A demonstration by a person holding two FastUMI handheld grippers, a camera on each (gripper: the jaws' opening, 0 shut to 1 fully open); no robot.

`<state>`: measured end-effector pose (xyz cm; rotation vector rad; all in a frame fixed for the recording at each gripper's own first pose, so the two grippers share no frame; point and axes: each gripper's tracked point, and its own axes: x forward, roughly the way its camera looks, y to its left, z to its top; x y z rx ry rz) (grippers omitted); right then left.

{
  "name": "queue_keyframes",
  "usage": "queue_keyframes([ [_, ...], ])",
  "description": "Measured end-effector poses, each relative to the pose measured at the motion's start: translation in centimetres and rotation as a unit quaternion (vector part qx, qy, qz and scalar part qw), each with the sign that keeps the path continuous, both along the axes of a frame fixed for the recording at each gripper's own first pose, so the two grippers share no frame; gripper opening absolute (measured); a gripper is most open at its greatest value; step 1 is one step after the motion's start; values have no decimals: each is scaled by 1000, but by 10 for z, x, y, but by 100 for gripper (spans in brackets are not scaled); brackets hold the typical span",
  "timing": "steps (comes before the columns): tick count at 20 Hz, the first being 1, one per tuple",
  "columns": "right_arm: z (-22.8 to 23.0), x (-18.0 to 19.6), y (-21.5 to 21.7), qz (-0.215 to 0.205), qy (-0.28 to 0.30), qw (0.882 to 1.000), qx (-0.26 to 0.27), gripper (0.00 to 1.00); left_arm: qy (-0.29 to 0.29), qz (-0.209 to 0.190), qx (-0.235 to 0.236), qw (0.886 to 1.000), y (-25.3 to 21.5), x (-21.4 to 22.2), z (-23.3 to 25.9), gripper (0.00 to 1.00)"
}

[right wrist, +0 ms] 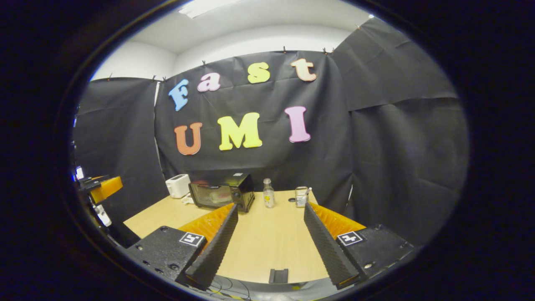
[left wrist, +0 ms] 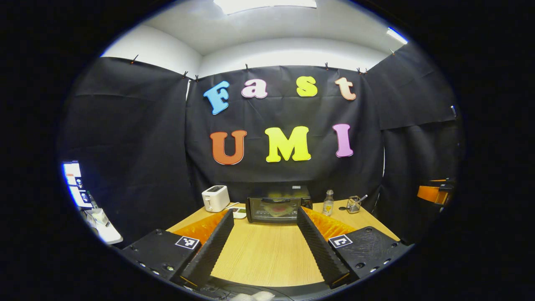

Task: Open the electric oven with the left hand, put the food in, and close the electric oven.

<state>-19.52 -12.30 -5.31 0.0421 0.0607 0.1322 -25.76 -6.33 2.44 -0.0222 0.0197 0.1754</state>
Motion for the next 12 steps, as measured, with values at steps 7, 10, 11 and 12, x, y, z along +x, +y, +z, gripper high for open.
queue_keyframes([
  [7,-6,-1,-8,-2,10,1000,-5,100,9,0,2,1000,-7,-5,-3,96],
  [10,-12,-1,-14,-7,18,1000,-1,96,12,1,5,1000,-6,-6,-5,96],
  [11,-13,-1,-14,-7,18,1000,0,100,10,1,7,1000,-7,-6,-4,96],
  [12,-13,-1,-15,-9,18,1000,-3,100,9,0,8,1000,-7,-5,-3,96],
])
